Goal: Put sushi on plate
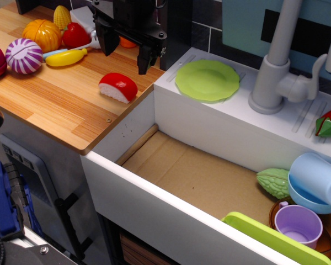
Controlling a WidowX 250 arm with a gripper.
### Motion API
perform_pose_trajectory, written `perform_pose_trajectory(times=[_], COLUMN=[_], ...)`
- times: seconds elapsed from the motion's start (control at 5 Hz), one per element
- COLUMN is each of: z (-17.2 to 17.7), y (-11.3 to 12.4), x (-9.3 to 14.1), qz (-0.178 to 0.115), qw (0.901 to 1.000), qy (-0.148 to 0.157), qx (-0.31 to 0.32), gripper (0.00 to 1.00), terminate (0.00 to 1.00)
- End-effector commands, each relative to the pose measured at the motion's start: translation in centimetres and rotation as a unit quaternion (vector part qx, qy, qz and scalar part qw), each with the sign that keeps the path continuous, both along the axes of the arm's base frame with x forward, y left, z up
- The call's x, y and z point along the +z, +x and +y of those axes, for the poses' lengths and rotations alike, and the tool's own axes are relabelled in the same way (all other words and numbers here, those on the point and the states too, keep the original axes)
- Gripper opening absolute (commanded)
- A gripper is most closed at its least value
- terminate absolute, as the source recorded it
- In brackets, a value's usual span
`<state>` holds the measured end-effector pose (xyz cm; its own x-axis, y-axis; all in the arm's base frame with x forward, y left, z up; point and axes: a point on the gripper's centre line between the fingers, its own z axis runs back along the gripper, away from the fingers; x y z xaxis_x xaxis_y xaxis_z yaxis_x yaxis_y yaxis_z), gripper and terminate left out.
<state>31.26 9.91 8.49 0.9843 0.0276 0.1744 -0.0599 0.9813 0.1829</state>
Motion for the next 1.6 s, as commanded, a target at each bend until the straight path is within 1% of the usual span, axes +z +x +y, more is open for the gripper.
perform_pose_trajectory(times=[0.0,0.2,0.4,0.6,0.8,1.0,1.2,1.4], z=[0.0,-0.1,-0.1,0.6,1.1,1.9,2.2,2.6], y=[0.0,0.0,-0.2,0.2,0.8,0.7,0.6,0.6], x=[0.0,-0.1,-0.2,-0.2,-0.4,-0.9,-2.1,-3.1], qz=[0.000,-0.015,-0.018,-0.016,-0.012,-0.010,-0.011,-0.014], qw=[1.0000,0.9901,0.9686,0.9292,0.9064,0.8953,0.8838,0.8785], qy=[0.000,0.064,0.096,0.120,0.108,0.086,0.075,0.073], qx=[0.000,-0.124,-0.229,-0.349,-0.408,-0.437,-0.462,-0.472], gripper=[1.00,1.00,1.00,1.00,1.00,1.00,1.00,1.00], terminate=[0.00,0.00,0.00,0.00,0.00,0.00,0.00,0.00])
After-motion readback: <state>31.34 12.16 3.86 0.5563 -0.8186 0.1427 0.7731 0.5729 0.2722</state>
